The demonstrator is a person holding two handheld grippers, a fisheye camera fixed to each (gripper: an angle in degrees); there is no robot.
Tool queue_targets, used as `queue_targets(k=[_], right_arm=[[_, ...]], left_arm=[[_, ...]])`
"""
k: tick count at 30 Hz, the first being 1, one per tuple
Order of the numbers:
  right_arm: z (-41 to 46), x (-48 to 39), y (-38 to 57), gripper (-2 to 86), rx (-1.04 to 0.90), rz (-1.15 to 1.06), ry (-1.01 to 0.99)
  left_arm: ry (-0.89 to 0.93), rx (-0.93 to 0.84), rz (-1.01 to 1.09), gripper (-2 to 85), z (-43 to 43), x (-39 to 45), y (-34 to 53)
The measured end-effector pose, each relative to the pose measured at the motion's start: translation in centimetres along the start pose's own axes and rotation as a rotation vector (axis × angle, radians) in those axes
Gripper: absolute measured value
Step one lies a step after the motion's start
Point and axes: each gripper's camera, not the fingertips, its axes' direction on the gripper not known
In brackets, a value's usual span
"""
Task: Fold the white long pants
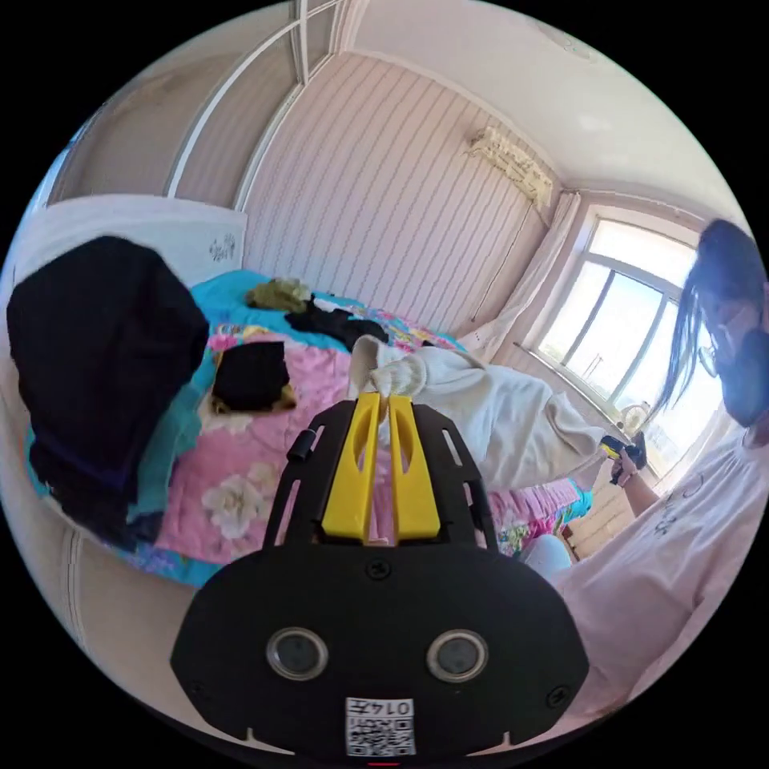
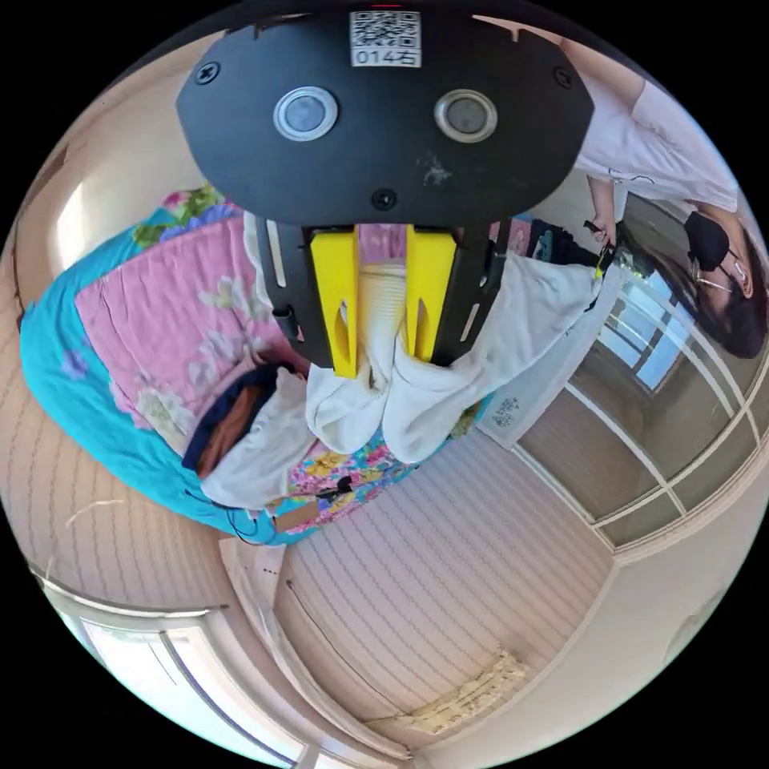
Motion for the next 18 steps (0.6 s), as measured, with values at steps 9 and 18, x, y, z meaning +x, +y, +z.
queue_targets(k=[9,18], right_arm=[[5.9,5.6,5.4,9.0,-0.282,0.221,0.299],[17.5,-15.5,-4.0,12.0,-0.393,-0.567,0.171]], left_arm=[[-0.078,-0.276,-0.341,3.7,4.3,-4.9,9.2],[-0.1,-0.158,-0.435,9.0,0.9,-4.5,9.0]])
